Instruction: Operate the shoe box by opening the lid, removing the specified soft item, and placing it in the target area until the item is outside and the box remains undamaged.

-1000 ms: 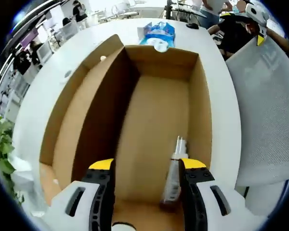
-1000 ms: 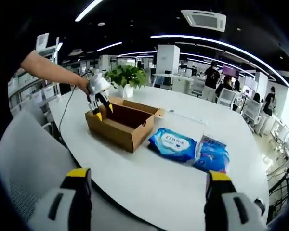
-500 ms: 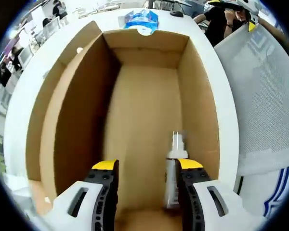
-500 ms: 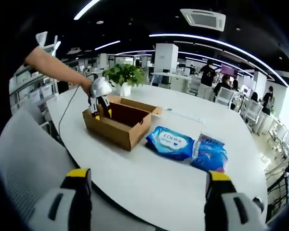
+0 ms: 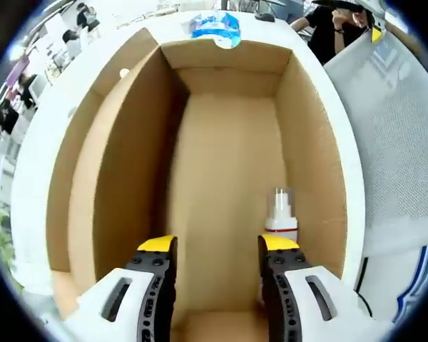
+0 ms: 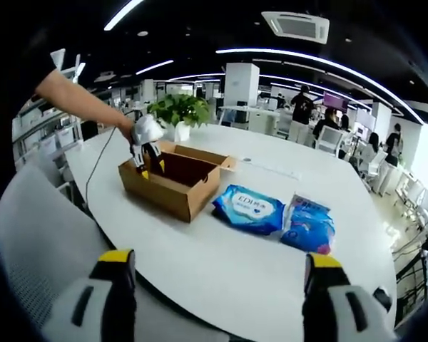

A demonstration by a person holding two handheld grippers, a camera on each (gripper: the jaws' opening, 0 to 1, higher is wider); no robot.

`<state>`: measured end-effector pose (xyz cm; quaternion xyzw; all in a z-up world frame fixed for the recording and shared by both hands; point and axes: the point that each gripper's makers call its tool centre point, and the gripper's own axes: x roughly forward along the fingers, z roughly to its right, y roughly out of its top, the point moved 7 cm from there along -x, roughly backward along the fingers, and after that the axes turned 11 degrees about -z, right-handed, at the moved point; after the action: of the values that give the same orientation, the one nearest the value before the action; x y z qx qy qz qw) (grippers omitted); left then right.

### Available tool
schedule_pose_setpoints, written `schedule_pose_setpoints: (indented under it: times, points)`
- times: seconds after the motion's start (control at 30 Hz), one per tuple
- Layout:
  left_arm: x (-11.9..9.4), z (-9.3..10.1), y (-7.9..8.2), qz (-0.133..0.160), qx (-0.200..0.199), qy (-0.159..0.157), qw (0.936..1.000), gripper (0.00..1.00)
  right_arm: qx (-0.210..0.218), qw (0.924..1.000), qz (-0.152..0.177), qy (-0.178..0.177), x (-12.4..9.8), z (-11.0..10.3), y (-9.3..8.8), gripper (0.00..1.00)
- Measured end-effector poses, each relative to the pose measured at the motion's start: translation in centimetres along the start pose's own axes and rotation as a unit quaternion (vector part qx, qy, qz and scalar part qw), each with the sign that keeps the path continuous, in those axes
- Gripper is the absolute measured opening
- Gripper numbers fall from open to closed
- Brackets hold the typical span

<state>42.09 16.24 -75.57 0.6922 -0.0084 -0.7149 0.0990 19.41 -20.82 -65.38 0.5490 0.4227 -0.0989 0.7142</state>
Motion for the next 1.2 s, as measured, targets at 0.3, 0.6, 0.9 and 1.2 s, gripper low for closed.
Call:
schedule_pose_setpoints:
  times: [0.3,0.6,0.9,1.2]
  points:
    - [0.0,1.3,1.6,0.023,0.001,-0.083,0.9963,0.49,0.001,1.0,-0.005,0.002,0.1,0.0,-0.2,0.99]
    - [0.9,2.3,2.1,0.009,0.027,-0.111,0.9934,0.5,-0.001,0.9999,-0.012,-0.001,0.1,0.1,-0.4,0.99]
    - [2.0,2.6,2.2,-0.01,0.049,-0.093,0.9945,0.48,0.001,0.9999,-0.013,-0.007,0.1,0.3,-0.4,0.98]
    - [2.3,2.6,1.9,-0.011,0.043,-0.068,0.9966,0.45,-0.001,0.9999,-0.013,-0.009,0.1,0.3,-0.3,0.98]
